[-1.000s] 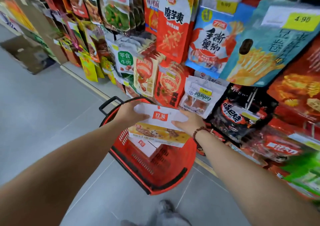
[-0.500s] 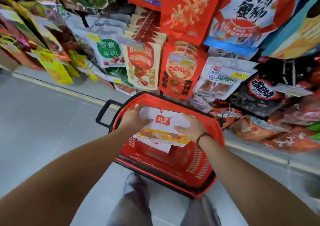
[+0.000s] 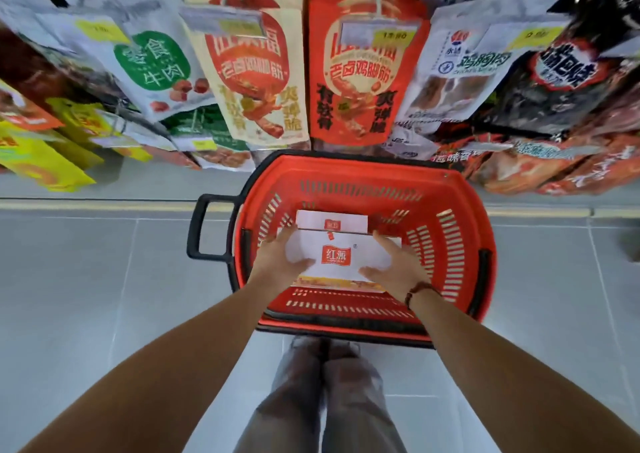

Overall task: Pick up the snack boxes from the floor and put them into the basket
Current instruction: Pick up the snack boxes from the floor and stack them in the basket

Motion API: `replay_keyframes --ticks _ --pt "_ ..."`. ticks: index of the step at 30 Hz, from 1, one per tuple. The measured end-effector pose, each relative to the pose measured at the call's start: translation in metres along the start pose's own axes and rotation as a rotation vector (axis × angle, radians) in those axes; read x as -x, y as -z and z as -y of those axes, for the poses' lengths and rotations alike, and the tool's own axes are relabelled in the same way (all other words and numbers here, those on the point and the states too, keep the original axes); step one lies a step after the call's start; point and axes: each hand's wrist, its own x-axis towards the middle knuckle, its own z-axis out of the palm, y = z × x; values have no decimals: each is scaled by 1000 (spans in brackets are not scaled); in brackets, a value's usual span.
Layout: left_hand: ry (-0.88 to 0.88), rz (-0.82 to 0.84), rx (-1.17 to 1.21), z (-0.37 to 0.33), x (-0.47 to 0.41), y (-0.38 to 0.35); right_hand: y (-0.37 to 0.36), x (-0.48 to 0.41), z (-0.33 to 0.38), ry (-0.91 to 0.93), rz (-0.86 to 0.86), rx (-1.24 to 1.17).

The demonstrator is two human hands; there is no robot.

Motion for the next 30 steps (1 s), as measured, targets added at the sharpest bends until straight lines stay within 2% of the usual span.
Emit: replay_keyframes --ticks 13,21,30 --pt "49 44 -43 86 -80 -97 -102 -85 -63 -156 54 -61" --pt "50 55 -149 88 -103 -120 -120 -125 -88 -165 49 28" --pt "127 25 -121 115 -126 -150 -145 -150 -93 -144 74 11"
